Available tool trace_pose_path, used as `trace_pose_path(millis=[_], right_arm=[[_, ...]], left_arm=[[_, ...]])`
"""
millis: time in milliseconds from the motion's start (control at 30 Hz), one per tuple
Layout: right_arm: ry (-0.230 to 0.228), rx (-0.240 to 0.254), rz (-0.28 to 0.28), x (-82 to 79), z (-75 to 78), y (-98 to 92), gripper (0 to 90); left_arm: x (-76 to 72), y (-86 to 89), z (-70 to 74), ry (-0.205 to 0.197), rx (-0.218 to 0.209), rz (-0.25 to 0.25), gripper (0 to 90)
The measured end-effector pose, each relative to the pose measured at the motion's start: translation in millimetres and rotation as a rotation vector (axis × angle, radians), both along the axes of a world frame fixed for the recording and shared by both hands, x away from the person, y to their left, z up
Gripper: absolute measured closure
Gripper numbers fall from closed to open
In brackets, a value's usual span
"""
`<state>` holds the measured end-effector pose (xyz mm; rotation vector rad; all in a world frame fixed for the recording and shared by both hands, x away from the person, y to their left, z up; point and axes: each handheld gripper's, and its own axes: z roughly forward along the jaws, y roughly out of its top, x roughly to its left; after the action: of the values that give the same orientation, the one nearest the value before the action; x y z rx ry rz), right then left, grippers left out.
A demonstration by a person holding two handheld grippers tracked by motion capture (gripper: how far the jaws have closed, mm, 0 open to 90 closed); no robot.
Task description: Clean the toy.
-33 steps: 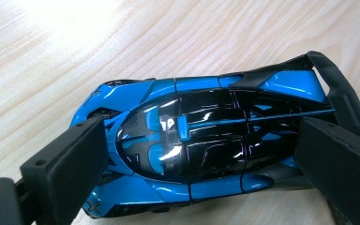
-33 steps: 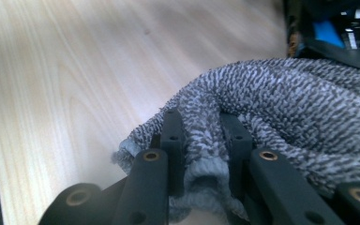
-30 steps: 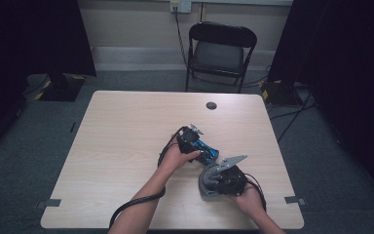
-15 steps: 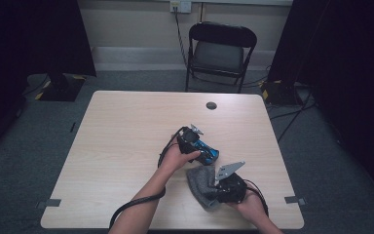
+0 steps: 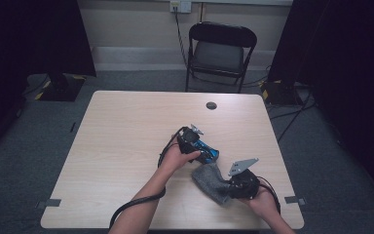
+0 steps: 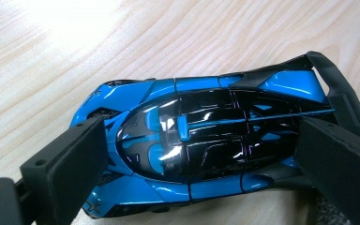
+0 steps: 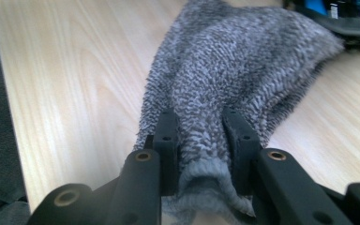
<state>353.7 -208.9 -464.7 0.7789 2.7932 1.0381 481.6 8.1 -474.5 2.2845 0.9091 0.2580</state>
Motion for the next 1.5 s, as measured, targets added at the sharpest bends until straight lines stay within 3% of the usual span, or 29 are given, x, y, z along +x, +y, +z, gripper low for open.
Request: trace_pose_path(millis=[100,267,433,600,767,933,1033,1233,1367,1500], right_arm=[[-0.012,-0.023,-0.012,1.2,1.6,-5.8,70.5],[-0.03,-0.011,-0.024,0.4,10.6,-17.4,72.2],[-0.037,0.024,-0.073,4.8,20.8,-36.3,72.6],[-0.053,0.055,-0.116,18.3,31.8,-52.1,72.9],[-0.059,0.068,-0.177,43.5,36.2,-68.5,73.1],[-0.07,0.07,-0.195,61.2,40.8,-78.1,73.5],[-0.088,0.062,-0.215,68.7,44.8,-81.2,73.7],[-0.108,0.129,-0.281,92.2,50.7,-87.1,74.0],[-0.144,0.094,-0.298,106.3,49.4,-75.8,73.8],[-0.133,0.06,-0.303,123.7,39.7,-57.5,73.7]], left_arm=[[-0.1,0.0,0.0,0.0,0.001,-0.001,3.0],[-0.1,-0.2,0.1,0.001,0.001,-0.001,3.0],[-0.3,-0.3,-0.1,0.001,-0.003,0.001,3.0],[-0.7,-0.2,-0.4,-0.002,-0.005,0.001,3.0],[-0.5,0.0,-0.2,-0.001,-0.002,-0.002,3.0],[-0.6,0.2,-0.3,-0.001,-0.003,-0.003,3.0],[-0.3,0.6,-0.5,0.002,-0.007,-0.007,3.1],[-0.7,0.3,-0.4,0.003,-0.007,-0.007,3.1],[-1.3,0.8,-1.2,-0.005,-0.014,-0.006,3.1],[-1.4,0.5,-1.1,-0.004,-0.014,-0.006,3.1]])
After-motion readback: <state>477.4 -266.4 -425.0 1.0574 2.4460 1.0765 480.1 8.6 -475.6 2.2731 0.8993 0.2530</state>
